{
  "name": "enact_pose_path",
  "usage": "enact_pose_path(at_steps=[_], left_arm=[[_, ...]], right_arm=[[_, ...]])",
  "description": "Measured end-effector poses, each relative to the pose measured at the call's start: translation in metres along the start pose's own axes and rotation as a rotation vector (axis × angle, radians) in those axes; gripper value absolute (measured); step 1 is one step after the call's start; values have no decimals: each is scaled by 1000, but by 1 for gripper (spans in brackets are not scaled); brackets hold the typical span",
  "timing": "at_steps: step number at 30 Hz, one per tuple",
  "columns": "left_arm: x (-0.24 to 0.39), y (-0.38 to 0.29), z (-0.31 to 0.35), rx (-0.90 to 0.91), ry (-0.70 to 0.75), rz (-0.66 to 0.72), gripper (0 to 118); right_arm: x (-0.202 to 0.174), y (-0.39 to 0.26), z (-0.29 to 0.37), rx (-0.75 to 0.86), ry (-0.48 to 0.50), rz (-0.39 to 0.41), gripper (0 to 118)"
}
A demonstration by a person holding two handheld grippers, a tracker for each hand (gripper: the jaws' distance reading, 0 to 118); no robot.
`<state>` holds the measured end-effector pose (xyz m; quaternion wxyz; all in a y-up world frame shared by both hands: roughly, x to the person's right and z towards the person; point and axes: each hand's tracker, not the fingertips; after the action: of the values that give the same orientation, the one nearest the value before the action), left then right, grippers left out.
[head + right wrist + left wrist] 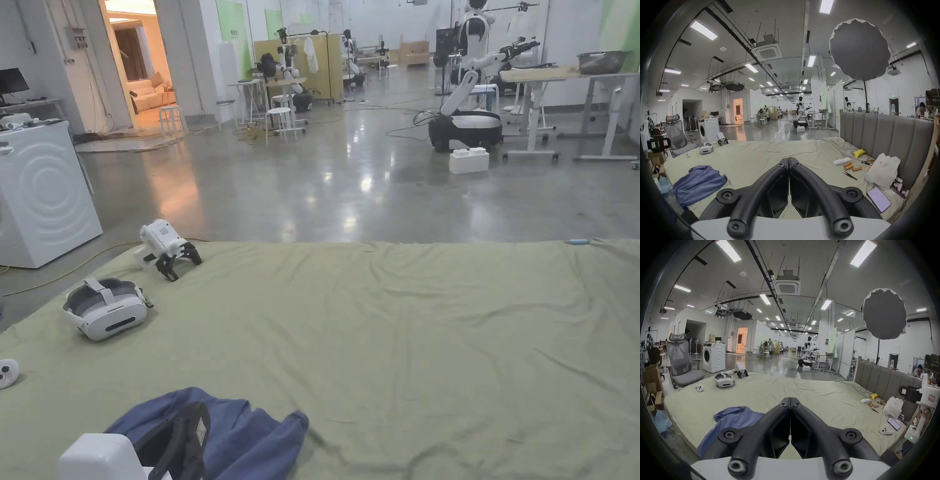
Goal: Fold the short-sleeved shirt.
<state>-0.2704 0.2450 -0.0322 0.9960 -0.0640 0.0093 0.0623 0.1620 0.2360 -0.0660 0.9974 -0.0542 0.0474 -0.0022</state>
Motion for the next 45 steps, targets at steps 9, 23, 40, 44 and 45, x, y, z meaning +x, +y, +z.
enact_pose_path(at_steps=[9, 23, 40, 44, 45], left_arm=[[-27, -1, -9, -69, 44, 6, 19], [-174, -125, -277, -748, 81, 22, 107], [-159, -154, -305, -890, 86, -228, 0], [-152, -104, -302, -715, 100, -42, 0], [-145, -87, -305, -665, 78, -1, 0]], right_arm=[[-4, -4, 2, -18, 23, 0, 0], [-7, -68, -40, -273, 47, 1, 0], [4, -115, -44, -431, 4, -44, 0], [29, -92, -25, -408, 3, -56, 0], [31, -91, -22, -406, 1, -59, 0]])
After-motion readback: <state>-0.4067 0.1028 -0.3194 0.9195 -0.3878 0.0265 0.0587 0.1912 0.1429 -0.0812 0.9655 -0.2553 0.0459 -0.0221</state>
